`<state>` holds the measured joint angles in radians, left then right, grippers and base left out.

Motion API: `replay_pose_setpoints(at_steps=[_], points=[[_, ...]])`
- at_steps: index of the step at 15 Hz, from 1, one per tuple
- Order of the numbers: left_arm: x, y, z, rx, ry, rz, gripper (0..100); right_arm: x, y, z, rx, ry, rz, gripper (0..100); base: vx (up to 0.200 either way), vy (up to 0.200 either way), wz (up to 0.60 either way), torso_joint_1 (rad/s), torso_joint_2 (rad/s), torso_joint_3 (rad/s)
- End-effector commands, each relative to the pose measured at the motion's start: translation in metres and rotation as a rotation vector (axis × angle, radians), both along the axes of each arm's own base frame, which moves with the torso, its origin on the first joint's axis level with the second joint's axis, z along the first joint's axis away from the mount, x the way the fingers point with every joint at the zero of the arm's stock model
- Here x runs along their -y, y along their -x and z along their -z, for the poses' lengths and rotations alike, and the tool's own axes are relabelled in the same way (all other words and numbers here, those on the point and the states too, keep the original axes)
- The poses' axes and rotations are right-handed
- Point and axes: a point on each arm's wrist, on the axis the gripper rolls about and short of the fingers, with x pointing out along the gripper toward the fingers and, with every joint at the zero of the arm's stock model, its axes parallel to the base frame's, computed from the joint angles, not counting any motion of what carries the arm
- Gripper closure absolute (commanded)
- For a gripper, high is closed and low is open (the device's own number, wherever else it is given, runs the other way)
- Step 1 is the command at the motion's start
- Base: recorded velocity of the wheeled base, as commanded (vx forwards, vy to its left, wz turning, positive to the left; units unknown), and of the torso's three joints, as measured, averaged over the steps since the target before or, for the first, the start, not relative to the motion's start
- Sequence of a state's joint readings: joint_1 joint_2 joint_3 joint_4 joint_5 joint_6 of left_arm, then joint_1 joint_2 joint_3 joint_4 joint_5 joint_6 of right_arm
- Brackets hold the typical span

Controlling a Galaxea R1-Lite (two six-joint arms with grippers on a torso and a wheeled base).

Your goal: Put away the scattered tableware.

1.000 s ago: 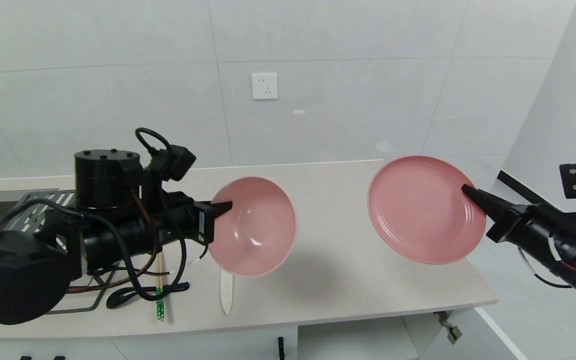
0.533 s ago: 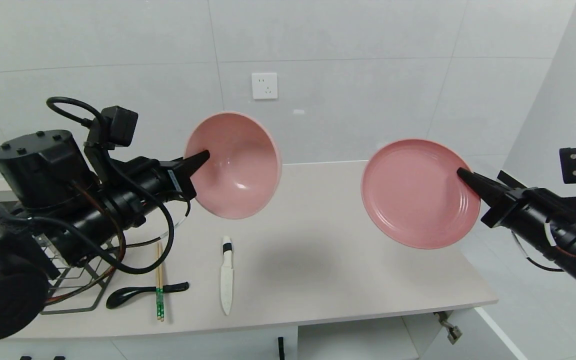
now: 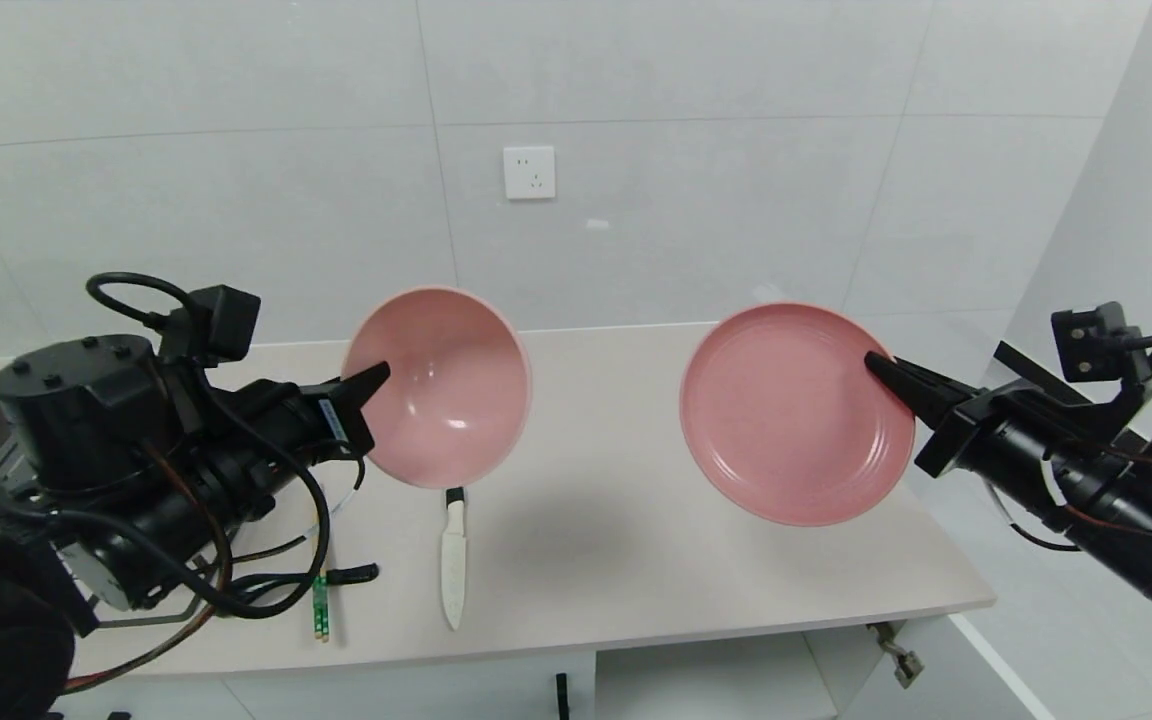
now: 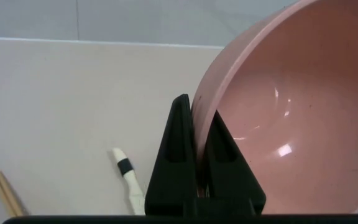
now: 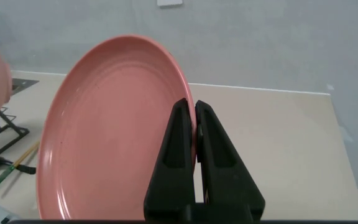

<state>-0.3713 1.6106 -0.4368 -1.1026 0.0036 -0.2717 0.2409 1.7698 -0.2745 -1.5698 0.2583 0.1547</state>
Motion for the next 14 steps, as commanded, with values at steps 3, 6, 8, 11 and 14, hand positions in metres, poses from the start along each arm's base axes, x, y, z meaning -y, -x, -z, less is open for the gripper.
replay_pose_setpoints(at_steps=[3,6,8,11,14], points=[[0.002,-0.011,0.038,0.054,-0.049,-0.008,100,0.002,-0.012,0.006,-0.004,0.023,0.048,100,0.0,0.0,0.0,0.0,0.0,0.0],[0.0,-0.016,0.039,0.14,-0.051,-0.04,100,0.003,-0.013,0.005,0.019,0.057,0.057,100,-0.067,0.0,0.0,0.002,0.0,0.001],[-0.003,-0.015,0.04,0.145,-0.099,-0.049,100,0.002,-0.012,0.003,0.025,0.056,0.053,100,-0.1,0.0,0.0,0.001,0.0,0.001],[-0.004,-0.011,0.04,0.154,-0.132,-0.043,100,0.003,-0.01,-0.001,0.04,0.053,0.056,100,0.0,0.0,0.0,0.0,0.0,0.0],[-0.004,-0.009,0.036,0.182,-0.163,-0.05,100,0.003,-0.01,-0.001,0.041,0.053,0.053,100,0.0,0.0,0.0,0.0,0.0,0.0]])
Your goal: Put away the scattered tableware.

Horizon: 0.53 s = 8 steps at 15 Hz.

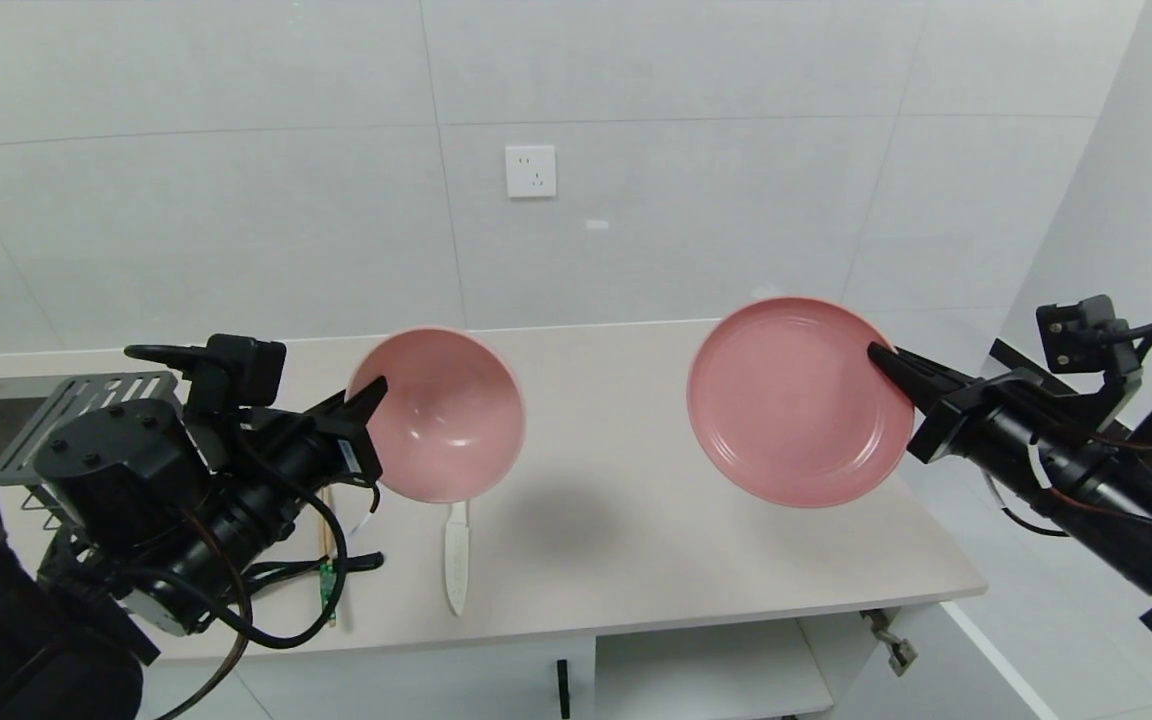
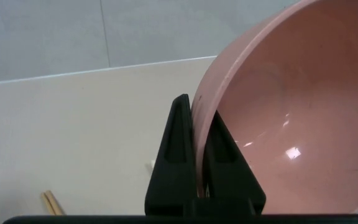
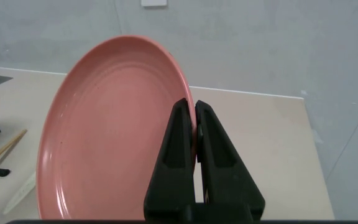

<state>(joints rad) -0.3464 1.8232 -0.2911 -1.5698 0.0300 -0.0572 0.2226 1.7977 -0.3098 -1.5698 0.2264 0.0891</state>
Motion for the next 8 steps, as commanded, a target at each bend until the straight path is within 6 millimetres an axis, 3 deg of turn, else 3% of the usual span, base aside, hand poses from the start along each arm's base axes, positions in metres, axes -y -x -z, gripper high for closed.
replay_pose_setpoints(at_steps=[1,2,6,8], points=[[0.0,0.001,-0.002,0.01,-0.003,-0.002,100,0.0,0.0,-0.001,0.004,-0.001,-0.002,100,-0.2,0.0,0.0,-0.007,0.0,0.012],[0.002,0.003,-0.002,0.012,-0.009,0.008,100,0.0,0.001,0.0,0.001,0.0,-0.002,100,-0.2,0.0,0.0,-0.002,0.01,0.007],[0.004,0.013,-0.013,0.048,0.005,0.031,100,0.0,0.004,0.002,0.021,0.072,0.002,100,0.0,0.0,0.0,0.0,0.0,0.0],[0.006,0.02,-0.019,0.068,0.013,0.048,100,-0.004,0.009,0.005,0.019,0.097,-0.018,100,-0.2,0.0,0.0,0.017,0.01,-0.007]])
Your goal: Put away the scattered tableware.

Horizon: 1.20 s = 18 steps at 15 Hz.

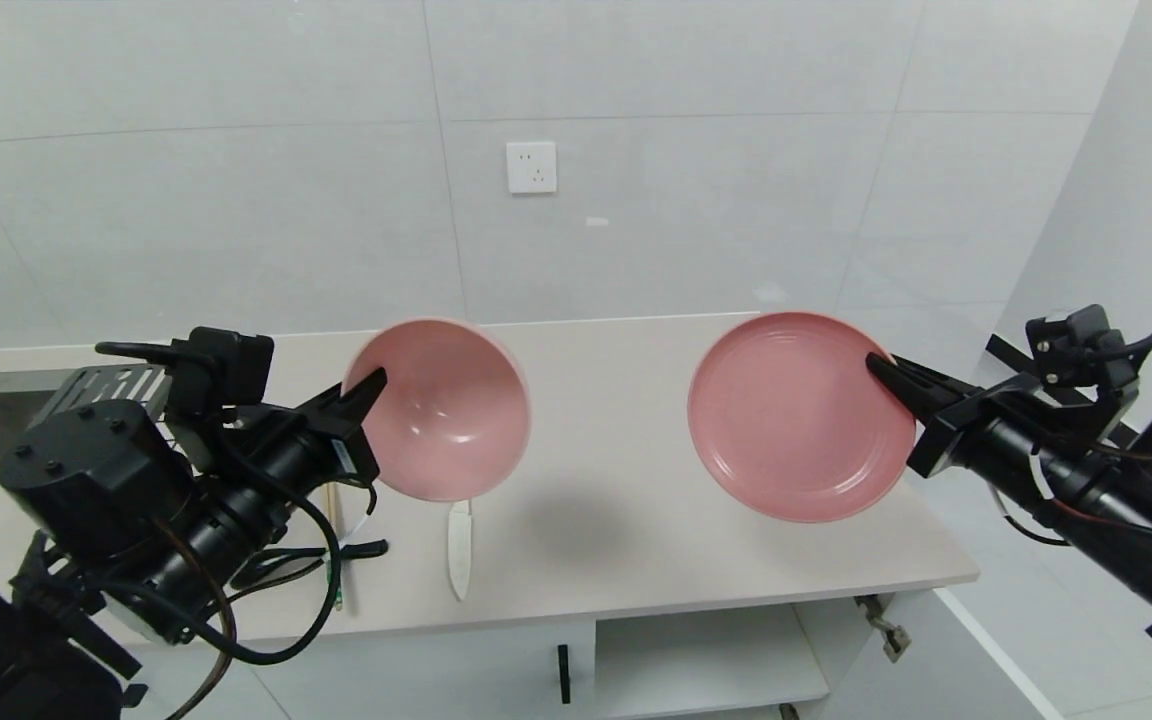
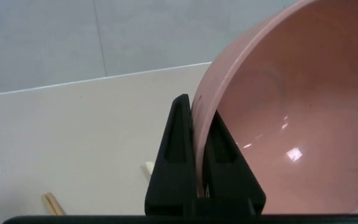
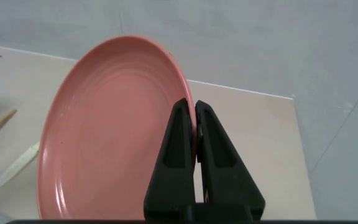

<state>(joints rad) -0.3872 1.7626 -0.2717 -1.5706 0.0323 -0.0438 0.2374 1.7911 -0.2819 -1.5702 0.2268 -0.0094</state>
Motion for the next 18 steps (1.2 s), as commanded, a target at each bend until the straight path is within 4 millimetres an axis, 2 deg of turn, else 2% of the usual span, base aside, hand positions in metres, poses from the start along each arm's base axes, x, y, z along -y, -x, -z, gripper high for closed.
replay_pose_setpoints(at_steps=[1,3,7,11,14,18], points=[[0.002,0.009,-0.009,0.031,0.014,0.021,100,-0.003,0.004,0.003,-0.013,0.006,-0.017,100,-0.2,0.0,0.0,0.022,0.01,-0.002],[0.008,0.019,-0.009,0.033,0.005,0.06,100,-0.005,0.009,0.007,-0.035,0.014,-0.031,100,-0.2,0.0,0.0,-0.005,0.0,-0.002],[0.008,0.018,-0.004,0.016,-0.014,0.059,100,-0.005,0.009,0.008,-0.035,0.02,-0.026,100,-0.2,0.0,0.0,-0.006,0.0,0.001],[0.008,0.019,-0.004,0.014,-0.015,0.059,100,-0.005,0.009,0.008,-0.035,0.02,-0.028,100,0.0,0.0,0.0,0.0,0.0,0.0],[0.008,0.018,-0.004,0.013,-0.015,0.058,100,-0.005,0.009,0.008,-0.035,0.02,-0.028,100,0.0,0.0,-0.6,-0.03,0.11,0.046],[0.007,0.018,-0.003,0.01,-0.017,0.056,100,-0.005,0.009,0.008,-0.036,0.02,-0.029,100,0.0,0.0,0.0,-0.091,0.2,0.091]])
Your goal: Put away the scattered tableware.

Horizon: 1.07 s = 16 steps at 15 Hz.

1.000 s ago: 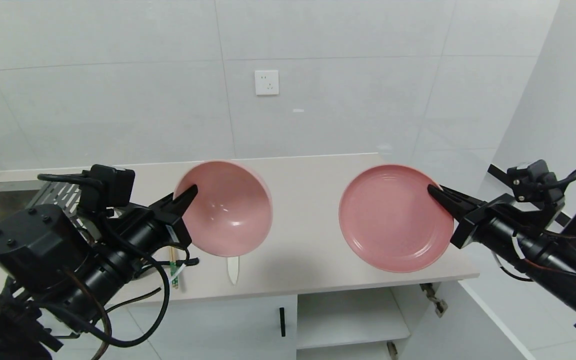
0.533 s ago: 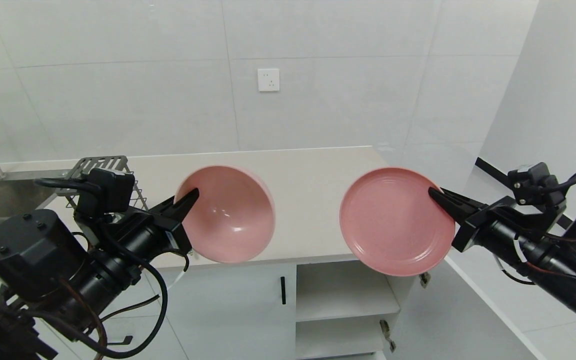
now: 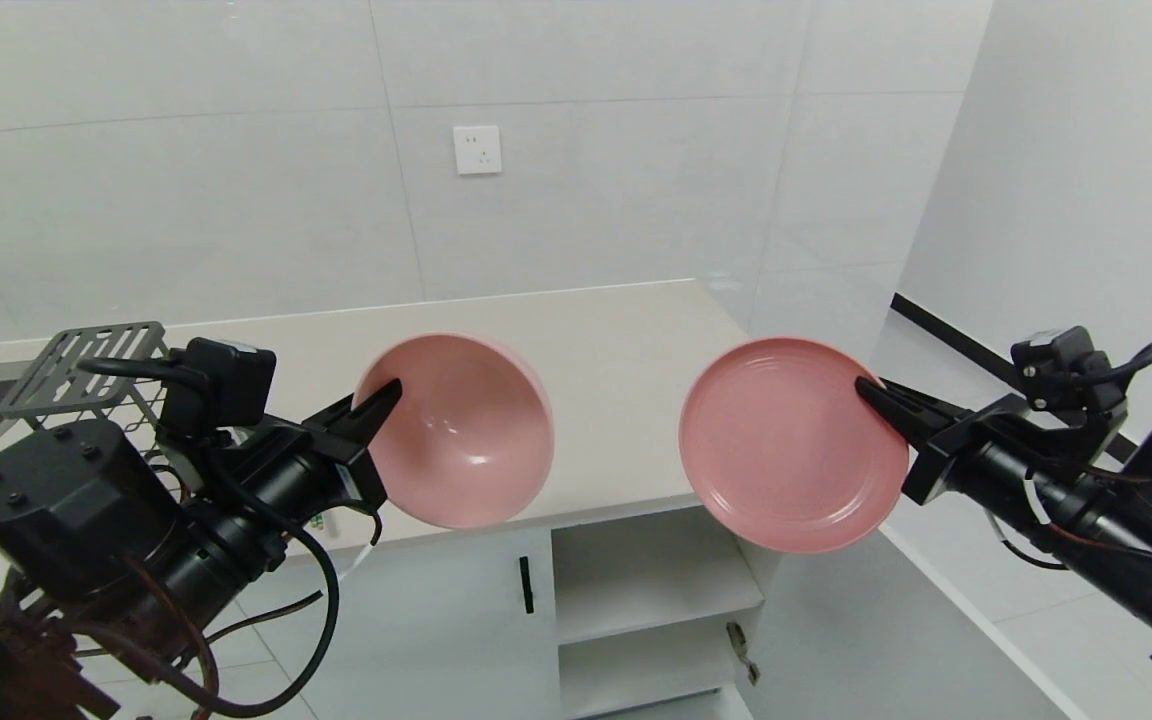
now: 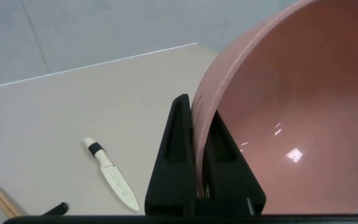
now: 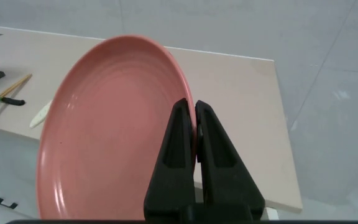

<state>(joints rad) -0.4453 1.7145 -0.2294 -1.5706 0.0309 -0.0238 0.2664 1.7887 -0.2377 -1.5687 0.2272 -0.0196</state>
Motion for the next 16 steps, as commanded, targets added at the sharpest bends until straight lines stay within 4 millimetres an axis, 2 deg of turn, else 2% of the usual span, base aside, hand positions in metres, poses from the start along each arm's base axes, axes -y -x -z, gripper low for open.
replay_pose_setpoints(at_steps=[1,4,7,16], points=[[0.0,0.0,0.001,-0.003,-0.001,0.0,100,0.0,0.0,0.0,-0.001,0.001,0.0,100,0.0,0.0,0.0,0.0,0.0,0.0],[0.0,0.0,0.001,-0.005,-0.002,0.001,100,-0.002,0.001,0.002,-0.009,0.003,-0.01,100,0.0,0.0,0.0,0.0,0.0,0.0],[0.0,0.002,0.003,-0.014,-0.006,0.004,100,-0.006,0.005,0.006,-0.029,0.009,-0.029,100,0.0,0.0,0.0,-0.163,0.33,0.163],[0.005,0.007,0.012,-0.053,-0.027,0.035,100,-0.006,0.004,0.011,-0.048,0.016,-0.029,100,0.0,0.0,0.0,-0.264,0.53,0.255]])
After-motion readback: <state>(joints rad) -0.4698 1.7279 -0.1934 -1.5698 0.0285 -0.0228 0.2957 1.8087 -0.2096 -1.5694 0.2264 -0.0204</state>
